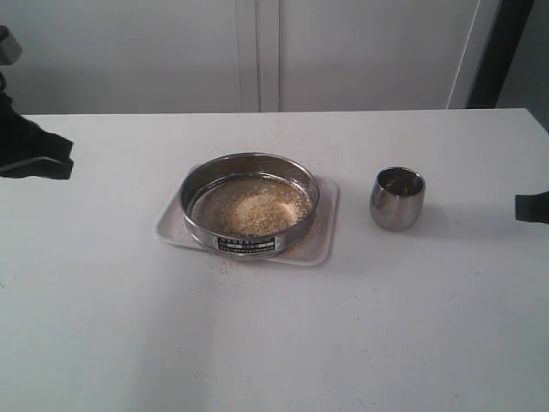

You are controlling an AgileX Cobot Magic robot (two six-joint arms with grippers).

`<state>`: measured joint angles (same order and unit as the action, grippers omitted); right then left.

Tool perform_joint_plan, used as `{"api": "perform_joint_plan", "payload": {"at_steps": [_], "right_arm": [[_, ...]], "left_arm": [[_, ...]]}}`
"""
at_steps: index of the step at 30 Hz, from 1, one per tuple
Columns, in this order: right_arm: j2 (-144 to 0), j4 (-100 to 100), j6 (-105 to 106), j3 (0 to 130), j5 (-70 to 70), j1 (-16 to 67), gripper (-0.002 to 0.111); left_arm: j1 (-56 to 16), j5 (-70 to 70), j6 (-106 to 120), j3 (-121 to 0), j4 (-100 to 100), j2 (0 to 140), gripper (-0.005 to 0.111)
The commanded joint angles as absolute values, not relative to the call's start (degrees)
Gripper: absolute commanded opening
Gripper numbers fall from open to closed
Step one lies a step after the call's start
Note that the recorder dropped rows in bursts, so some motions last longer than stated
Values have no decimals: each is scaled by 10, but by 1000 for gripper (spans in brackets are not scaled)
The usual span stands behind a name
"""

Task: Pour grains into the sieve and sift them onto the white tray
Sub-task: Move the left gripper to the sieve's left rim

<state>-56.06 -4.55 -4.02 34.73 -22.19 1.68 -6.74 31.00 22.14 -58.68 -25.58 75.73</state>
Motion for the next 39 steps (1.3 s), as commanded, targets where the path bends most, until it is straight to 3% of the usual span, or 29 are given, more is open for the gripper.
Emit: {"api": "perform_joint_plan", "payload": {"at_steps": [1,17,20,26,28,33,39], "right_arm": [[-556,-44,-43,346,-217,11,0],[-556,-44,-43,346,-217,11,0],[-556,-44,-43,346,-217,11,0],[-556,-44,-43,346,-217,11,0],[-556,-44,-43,346,-217,11,0],[-556,-44,-43,346,-217,11,0],[-556,-44,-43,346,-217,11,0]], "left_arm": [[-118,327,229,-649,-261,834,0],[-156,369,181,-865,-213,1059,0],[-156,399,177,-910,-206,1095,13],[-156,410,181,-964,-245,1144,65],[-156,409,194,-976,-261,1155,73],[-171,398,165,-1000,-203,1184,60],[-204,385,83,-1034,-104,1221,60]]}}
